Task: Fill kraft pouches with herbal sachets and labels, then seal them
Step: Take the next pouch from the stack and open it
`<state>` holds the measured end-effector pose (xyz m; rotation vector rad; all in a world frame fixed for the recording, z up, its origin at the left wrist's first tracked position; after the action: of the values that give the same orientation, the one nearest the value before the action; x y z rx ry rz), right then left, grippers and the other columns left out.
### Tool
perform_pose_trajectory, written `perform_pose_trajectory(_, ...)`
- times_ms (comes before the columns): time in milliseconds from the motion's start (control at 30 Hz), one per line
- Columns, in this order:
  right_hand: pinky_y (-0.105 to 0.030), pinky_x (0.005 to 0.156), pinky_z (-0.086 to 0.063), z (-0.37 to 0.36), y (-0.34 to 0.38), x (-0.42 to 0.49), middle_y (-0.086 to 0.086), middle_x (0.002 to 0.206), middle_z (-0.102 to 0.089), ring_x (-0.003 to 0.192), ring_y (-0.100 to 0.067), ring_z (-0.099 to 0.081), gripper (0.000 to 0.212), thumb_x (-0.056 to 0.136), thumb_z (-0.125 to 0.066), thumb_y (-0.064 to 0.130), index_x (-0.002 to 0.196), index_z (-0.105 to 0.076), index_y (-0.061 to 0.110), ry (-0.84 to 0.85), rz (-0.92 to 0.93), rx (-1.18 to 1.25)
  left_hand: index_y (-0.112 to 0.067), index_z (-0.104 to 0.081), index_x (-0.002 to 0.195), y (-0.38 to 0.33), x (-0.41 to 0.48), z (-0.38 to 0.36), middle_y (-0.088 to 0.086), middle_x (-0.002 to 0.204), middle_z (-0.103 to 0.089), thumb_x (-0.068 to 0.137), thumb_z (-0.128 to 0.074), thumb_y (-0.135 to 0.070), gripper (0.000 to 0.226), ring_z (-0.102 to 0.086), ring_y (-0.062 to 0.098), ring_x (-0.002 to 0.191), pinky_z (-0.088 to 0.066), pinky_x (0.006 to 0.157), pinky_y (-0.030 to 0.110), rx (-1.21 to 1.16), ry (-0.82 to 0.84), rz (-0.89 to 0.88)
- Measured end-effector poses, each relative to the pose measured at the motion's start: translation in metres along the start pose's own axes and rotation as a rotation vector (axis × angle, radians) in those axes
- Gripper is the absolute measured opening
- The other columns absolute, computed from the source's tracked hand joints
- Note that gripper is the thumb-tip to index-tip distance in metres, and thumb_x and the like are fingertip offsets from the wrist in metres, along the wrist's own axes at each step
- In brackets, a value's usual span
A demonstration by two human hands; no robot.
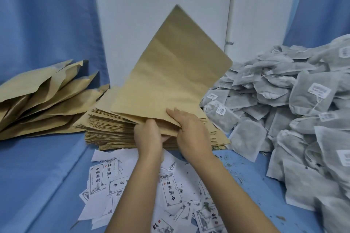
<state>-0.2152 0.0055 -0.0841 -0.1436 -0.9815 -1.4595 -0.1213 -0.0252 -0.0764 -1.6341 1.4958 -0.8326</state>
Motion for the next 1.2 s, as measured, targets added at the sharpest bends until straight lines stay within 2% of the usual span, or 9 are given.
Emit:
perform_pose_trajectory(133,-0.027,0.104,-0.034,-0.003,-0.009,0.000,-0.001,0.145,-0.046,0.134,-0.017,-0.042,0.072,0.075,-0.037,-0.012,0.135,-0.054,0.025,0.013,-0.033,-0.039,-0.011,-0.059,0.090,0.005,0.007,0.008,0.007,0.086,-0.064,0.083,-0.031,0.012,0.037,-0.060,0.021,0.074,-0.055,0.054,0.029,0.027,-0.063,0.012)
perform_pose_trajectory(267,-0.013,0.106,-0.025,0.000,-0.006,-0.005,0.003,0.141,-0.049,0.136,-0.012,-0.039,0.077,0.068,-0.033,-0.023,0.128,-0.061,0.017,-0.271,-0.083,0.209,-0.008,-0.050,0.082,0.009,0.010,0.012,0.007,0.084,-0.056,0.085,-0.032,0.012,0.027,-0.052,0.026,0.080,-0.051,0.080,0.041,0.164,-0.132,0.037)
perform_pose_trajectory(433,0.000,0.101,-0.022,0.002,-0.005,-0.007,0.011,0.134,-0.049,0.132,-0.009,-0.044,0.077,0.067,-0.032,-0.025,0.126,-0.062,0.014,-0.346,-0.148,0.336,-0.013,-0.052,0.076,0.013,0.011,0.012,0.002,0.077,-0.057,0.085,-0.035,0.015,0.034,-0.051,0.022,0.067,-0.051,0.067,0.033,0.131,-0.082,0.079)
perform_pose_trajectory(567,-0.032,0.107,-0.038,0.006,-0.005,-0.008,0.011,0.127,-0.063,0.116,-0.008,-0.054,0.064,0.074,-0.049,-0.009,0.126,-0.062,0.025,-0.321,-0.217,0.127,-0.007,-0.054,0.100,0.014,0.015,0.016,0.011,0.100,-0.059,0.084,-0.045,0.008,0.024,-0.052,0.025,0.083,-0.050,0.083,0.039,0.204,-0.048,0.015)
perform_pose_trajectory(667,-0.035,0.094,-0.047,0.013,-0.011,-0.004,0.011,0.120,-0.064,0.108,-0.012,-0.059,0.056,0.075,-0.057,0.002,0.126,-0.060,0.027,-0.303,-0.368,0.245,-0.023,-0.019,0.141,0.005,0.017,0.024,0.008,0.132,-0.043,0.077,-0.054,0.012,0.081,-0.050,0.025,0.110,-0.042,0.102,0.042,0.198,-0.056,-0.199)
perform_pose_trajectory(767,-0.008,0.067,-0.044,0.016,-0.014,-0.001,0.020,0.102,-0.061,0.076,0.012,-0.058,0.053,0.073,-0.057,0.000,0.120,-0.062,0.024,-0.305,-0.414,0.476,-0.041,-0.007,0.144,-0.006,0.013,0.027,-0.005,0.147,-0.021,0.074,-0.056,0.014,0.102,-0.037,0.013,0.121,-0.032,0.096,0.016,0.263,-0.007,-0.409)
perform_pose_trajectory(833,-0.005,0.057,-0.041,0.016,-0.013,-0.001,0.024,0.099,-0.060,0.065,0.012,-0.055,0.052,0.073,-0.055,-0.001,0.117,-0.061,0.027,-0.321,-0.407,0.536,-0.043,-0.021,0.140,-0.009,0.012,0.029,-0.010,0.149,-0.025,0.081,-0.056,0.006,0.084,-0.037,0.012,0.127,-0.033,0.098,0.019,0.243,0.022,-0.461)
perform_pose_trajectory(967,-0.004,0.076,-0.039,0.017,-0.014,0.000,0.018,0.115,-0.060,0.105,0.006,-0.054,0.047,0.076,-0.056,0.004,0.118,-0.057,0.027,-0.375,-0.426,0.661,-0.054,-0.050,0.109,-0.010,0.010,0.033,-0.019,0.146,-0.038,0.097,-0.048,-0.039,0.020,-0.036,-0.001,0.131,-0.033,0.103,0.024,0.339,0.048,-0.591)
perform_pose_trajectory(1200,-0.002,0.075,-0.041,0.017,-0.017,0.002,0.017,0.114,-0.059,0.108,0.009,-0.053,0.041,0.079,-0.062,0.011,0.116,-0.053,0.024,-0.461,-0.411,0.728,-0.046,-0.062,0.094,-0.012,0.004,0.032,-0.029,0.097,-0.063,0.090,-0.061,-0.033,0.014,-0.057,-0.016,0.098,-0.041,0.081,0.001,0.331,0.024,-0.671)
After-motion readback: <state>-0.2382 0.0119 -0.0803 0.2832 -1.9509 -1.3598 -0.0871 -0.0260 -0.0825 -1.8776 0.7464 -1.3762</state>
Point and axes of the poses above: each hand's wrist, its own x-axis towards the middle knuckle, its own z-axis out of the back of the hand, y = z × x, the point moved 2 cm from there along x, towards the middle knuckle
